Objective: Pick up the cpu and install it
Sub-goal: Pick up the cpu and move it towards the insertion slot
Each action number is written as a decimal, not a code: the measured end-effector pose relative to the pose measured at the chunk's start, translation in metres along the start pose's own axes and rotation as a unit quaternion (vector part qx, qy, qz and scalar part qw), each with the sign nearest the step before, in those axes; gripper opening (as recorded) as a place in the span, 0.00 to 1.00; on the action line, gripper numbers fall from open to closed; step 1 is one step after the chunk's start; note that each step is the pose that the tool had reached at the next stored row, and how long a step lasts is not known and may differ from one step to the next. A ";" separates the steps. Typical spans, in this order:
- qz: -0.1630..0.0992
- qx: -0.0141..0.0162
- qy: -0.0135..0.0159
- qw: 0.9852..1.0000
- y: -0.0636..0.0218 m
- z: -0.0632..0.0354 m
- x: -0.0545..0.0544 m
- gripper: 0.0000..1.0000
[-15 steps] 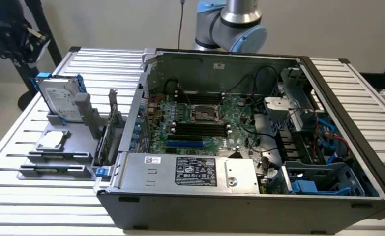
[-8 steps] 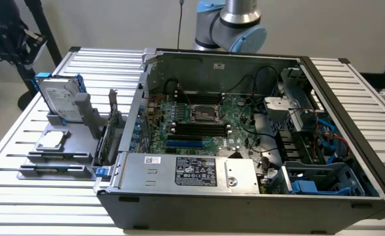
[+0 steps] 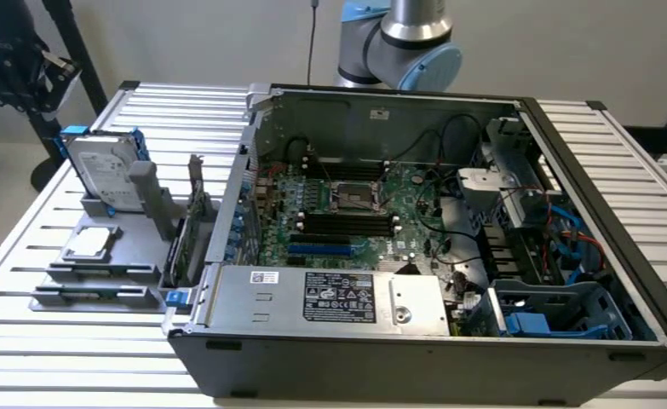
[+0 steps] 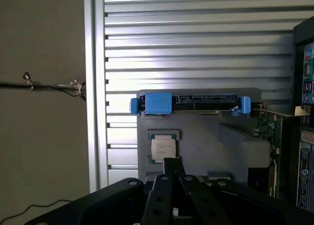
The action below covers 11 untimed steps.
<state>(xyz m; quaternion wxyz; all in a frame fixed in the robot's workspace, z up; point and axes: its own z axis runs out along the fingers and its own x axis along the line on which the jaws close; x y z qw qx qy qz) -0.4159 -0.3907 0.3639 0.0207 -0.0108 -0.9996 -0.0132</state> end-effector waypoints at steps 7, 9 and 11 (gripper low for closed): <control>0.000 0.000 0.000 1.000 0.0000 0.0000 0.000 0.12; 0.000 0.000 0.000 1.000 0.0000 0.0000 0.000 0.17; 0.000 0.000 0.000 1.000 0.0000 0.0000 0.000 0.24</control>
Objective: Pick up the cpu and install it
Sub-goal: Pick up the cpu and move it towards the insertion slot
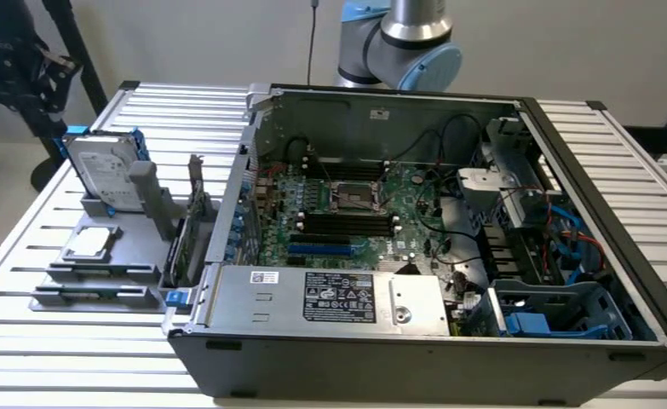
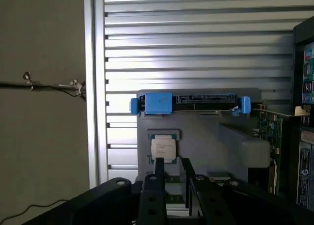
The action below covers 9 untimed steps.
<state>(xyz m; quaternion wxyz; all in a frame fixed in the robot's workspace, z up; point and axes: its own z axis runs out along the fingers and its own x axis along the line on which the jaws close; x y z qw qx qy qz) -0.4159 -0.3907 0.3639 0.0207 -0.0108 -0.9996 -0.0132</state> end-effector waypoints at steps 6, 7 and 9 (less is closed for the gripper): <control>0.000 0.000 0.000 1.000 -0.0001 0.0033 0.000 0.53; 0.000 0.000 0.000 1.000 -0.0002 0.0050 0.000 0.53; 0.000 0.000 0.000 1.000 -0.0005 0.0087 0.000 0.60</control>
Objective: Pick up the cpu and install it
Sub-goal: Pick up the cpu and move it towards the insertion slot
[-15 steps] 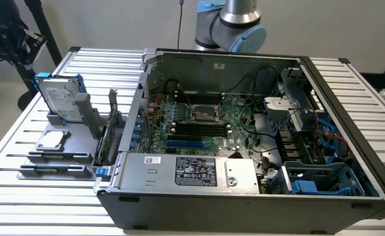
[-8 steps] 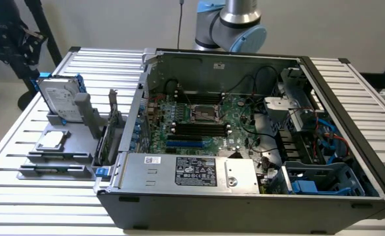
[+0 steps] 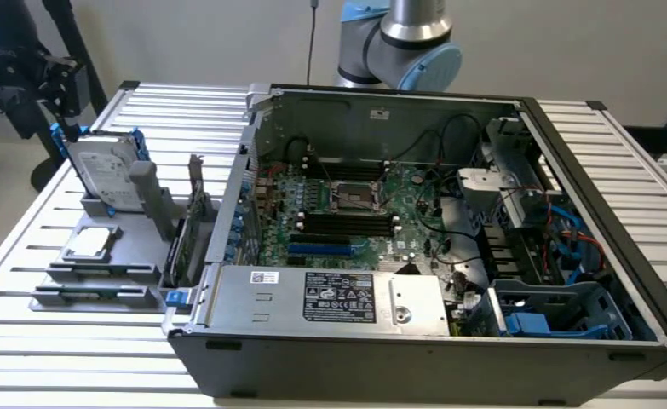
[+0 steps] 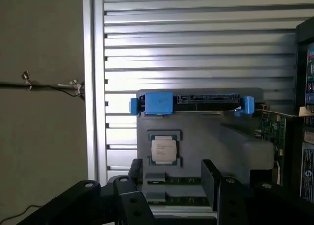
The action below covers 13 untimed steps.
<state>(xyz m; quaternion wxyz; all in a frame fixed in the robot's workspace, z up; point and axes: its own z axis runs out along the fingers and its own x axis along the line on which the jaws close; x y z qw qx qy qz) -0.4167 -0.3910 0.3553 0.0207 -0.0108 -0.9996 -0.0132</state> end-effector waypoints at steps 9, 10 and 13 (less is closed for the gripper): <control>0.000 0.000 0.000 1.000 -0.0025 0.0164 0.000 0.60; 0.000 0.000 0.000 1.000 -0.0027 0.0182 0.000 0.60; 0.000 0.000 0.000 1.000 -0.0035 0.0237 0.000 0.60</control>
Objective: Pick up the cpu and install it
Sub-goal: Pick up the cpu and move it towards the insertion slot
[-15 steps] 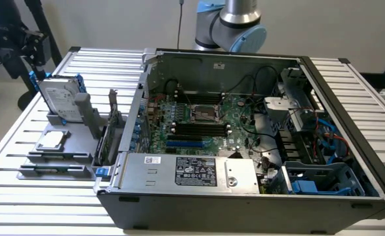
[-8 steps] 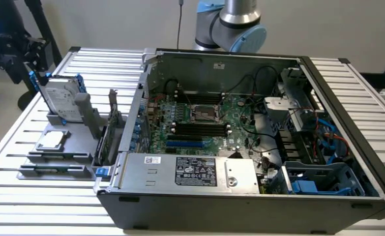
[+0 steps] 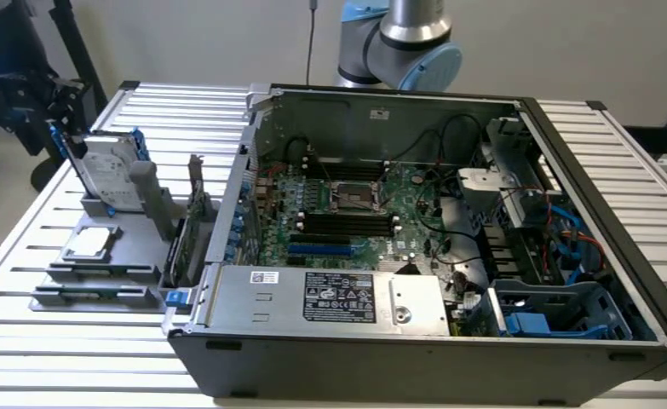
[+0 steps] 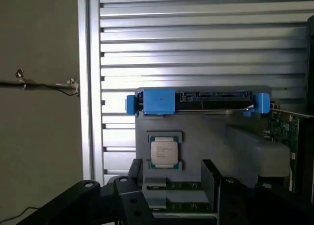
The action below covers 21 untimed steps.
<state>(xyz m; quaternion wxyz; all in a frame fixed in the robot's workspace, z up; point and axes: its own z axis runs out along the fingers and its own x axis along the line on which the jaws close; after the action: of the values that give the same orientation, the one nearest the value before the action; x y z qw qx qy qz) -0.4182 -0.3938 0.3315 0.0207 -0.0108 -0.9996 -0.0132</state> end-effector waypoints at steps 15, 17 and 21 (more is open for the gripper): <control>-0.002 0.000 0.000 1.000 -0.0086 0.0271 0.001 0.60; -0.003 0.000 0.000 1.000 -0.0102 0.0308 0.002 0.60; -0.003 0.000 0.000 1.000 -0.0131 0.0380 0.002 0.60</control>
<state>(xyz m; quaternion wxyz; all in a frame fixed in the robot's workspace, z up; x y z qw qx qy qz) -0.4221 -0.4058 0.2933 0.0207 -0.0074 -0.9997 -0.0131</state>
